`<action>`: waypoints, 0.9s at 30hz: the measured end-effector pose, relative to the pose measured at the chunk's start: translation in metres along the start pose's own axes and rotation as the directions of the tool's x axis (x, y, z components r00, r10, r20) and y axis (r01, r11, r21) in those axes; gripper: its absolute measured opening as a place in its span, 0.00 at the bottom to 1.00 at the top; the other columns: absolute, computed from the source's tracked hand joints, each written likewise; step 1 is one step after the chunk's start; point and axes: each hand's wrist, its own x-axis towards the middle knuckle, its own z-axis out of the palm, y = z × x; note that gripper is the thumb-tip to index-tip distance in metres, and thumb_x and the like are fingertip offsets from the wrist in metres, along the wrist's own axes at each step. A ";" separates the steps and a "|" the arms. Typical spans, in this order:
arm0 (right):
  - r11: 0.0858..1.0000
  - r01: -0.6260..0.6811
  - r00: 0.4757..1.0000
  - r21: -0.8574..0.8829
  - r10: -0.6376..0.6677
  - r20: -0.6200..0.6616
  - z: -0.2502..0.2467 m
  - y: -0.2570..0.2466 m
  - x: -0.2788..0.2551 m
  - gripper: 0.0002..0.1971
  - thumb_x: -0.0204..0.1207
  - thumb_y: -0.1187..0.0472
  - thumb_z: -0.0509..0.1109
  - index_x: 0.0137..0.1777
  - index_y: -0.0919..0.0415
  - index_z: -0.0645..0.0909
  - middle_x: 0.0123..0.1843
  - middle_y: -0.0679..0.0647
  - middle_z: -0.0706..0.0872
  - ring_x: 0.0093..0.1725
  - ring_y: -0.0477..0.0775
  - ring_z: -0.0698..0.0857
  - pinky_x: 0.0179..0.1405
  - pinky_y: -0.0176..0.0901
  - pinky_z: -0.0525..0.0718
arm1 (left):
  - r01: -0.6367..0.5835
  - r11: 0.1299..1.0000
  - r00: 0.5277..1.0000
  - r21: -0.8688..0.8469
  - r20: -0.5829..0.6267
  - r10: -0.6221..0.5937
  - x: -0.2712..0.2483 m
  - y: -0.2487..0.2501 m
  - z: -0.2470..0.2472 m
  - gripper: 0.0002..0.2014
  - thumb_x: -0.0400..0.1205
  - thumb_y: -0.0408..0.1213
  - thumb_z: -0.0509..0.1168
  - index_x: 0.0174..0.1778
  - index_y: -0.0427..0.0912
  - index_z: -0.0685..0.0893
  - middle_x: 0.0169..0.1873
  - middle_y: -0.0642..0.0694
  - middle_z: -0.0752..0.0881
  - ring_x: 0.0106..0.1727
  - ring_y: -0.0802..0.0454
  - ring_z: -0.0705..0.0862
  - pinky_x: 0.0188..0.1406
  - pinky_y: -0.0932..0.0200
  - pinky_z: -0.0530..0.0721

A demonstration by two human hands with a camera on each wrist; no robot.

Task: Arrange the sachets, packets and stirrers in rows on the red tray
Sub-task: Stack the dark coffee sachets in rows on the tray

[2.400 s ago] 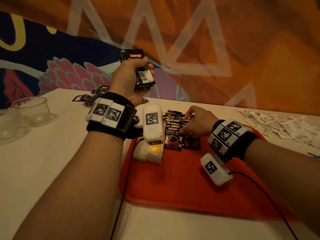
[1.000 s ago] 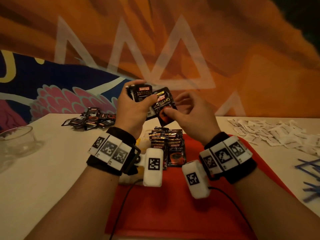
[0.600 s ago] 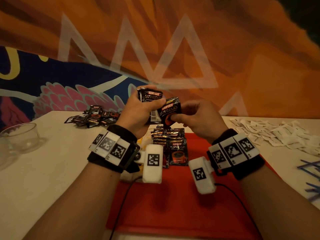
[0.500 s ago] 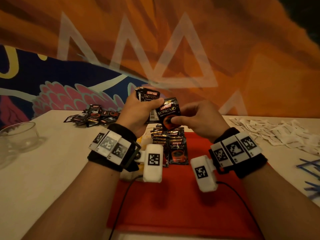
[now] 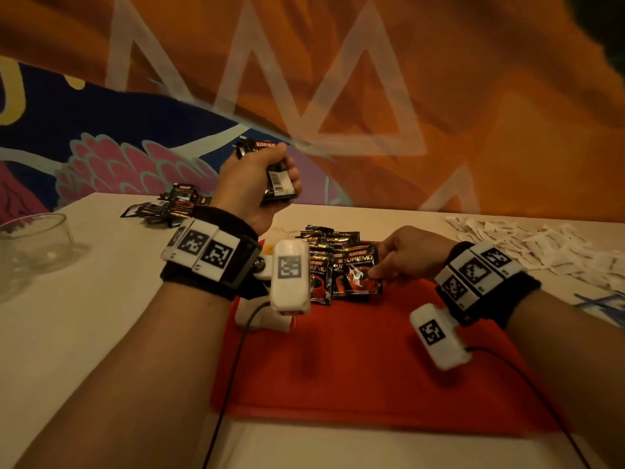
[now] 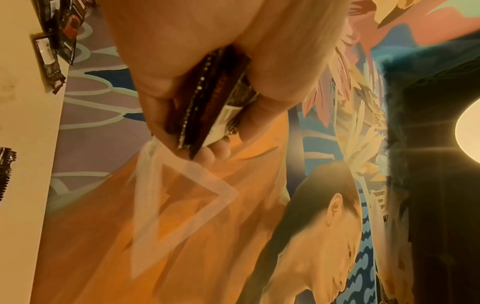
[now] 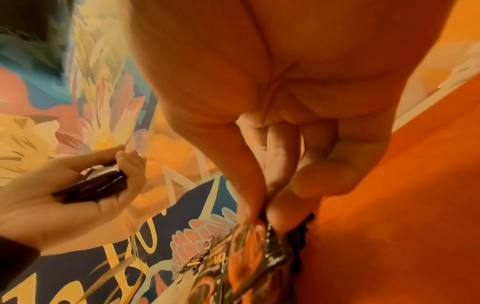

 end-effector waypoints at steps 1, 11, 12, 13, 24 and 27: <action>1.000 -0.011 1.000 -0.005 0.011 0.011 0.002 0.000 0.000 0.10 0.73 0.59 0.80 0.35 0.62 0.85 0.35 0.57 0.90 0.36 0.51 0.85 0.43 0.45 0.84 | 0.003 1.000 1.000 -0.003 -0.004 -0.003 0.000 0.000 0.001 0.09 0.85 0.36 0.66 0.57 0.37 0.78 0.37 0.44 0.82 0.32 0.51 0.84 0.31 0.58 0.85; 0.994 -0.101 0.992 0.029 0.099 0.074 0.015 -0.006 0.001 0.06 0.74 0.62 0.79 0.42 0.61 0.84 0.31 0.51 0.90 0.29 0.42 0.87 0.28 0.35 0.81 | 0.029 0.999 0.999 -0.033 -0.022 -0.029 -0.005 0.005 0.002 0.09 0.85 0.36 0.67 0.57 0.36 0.80 0.36 0.45 0.84 0.31 0.53 0.85 0.32 0.59 0.87; 0.993 -0.110 0.992 0.040 0.107 0.074 0.016 -0.006 0.001 0.06 0.74 0.63 0.79 0.42 0.61 0.83 0.31 0.51 0.90 0.28 0.42 0.87 0.27 0.34 0.81 | 0.033 0.999 0.999 -0.033 -0.022 -0.033 -0.006 0.005 0.002 0.08 0.85 0.36 0.67 0.57 0.36 0.80 0.35 0.45 0.84 0.31 0.53 0.85 0.32 0.59 0.87; 0.992 -0.115 0.991 0.048 0.112 0.073 0.018 -0.006 0.002 0.07 0.74 0.63 0.79 0.43 0.61 0.82 0.31 0.52 0.90 0.27 0.42 0.87 0.25 0.33 0.80 | 0.038 0.999 0.999 -0.034 -0.022 -0.038 -0.006 0.005 0.002 0.08 0.85 0.36 0.67 0.57 0.36 0.80 0.36 0.45 0.84 0.31 0.53 0.85 0.32 0.59 0.87; 0.989 -0.126 0.992 0.076 0.125 0.015 0.023 -0.004 0.005 0.11 0.73 0.57 0.80 0.44 0.62 0.81 0.39 0.58 0.92 0.34 0.48 0.88 0.32 0.39 0.83 | 0.067 0.997 0.998 -0.045 -0.004 -0.067 -0.008 0.005 0.002 0.09 0.85 0.38 0.67 0.57 0.37 0.80 0.35 0.46 0.84 0.32 0.53 0.85 0.33 0.58 0.87; 0.989 -0.107 0.994 0.098 0.107 0.004 0.022 -0.002 0.008 0.15 0.71 0.54 0.81 0.46 0.64 0.83 0.41 0.59 0.92 0.35 0.49 0.88 0.42 0.43 0.83 | 0.088 0.994 0.996 -0.060 0.023 -0.086 -0.009 0.005 0.002 0.12 0.85 0.41 0.64 0.58 0.36 0.80 0.35 0.45 0.83 0.32 0.52 0.84 0.34 0.59 0.86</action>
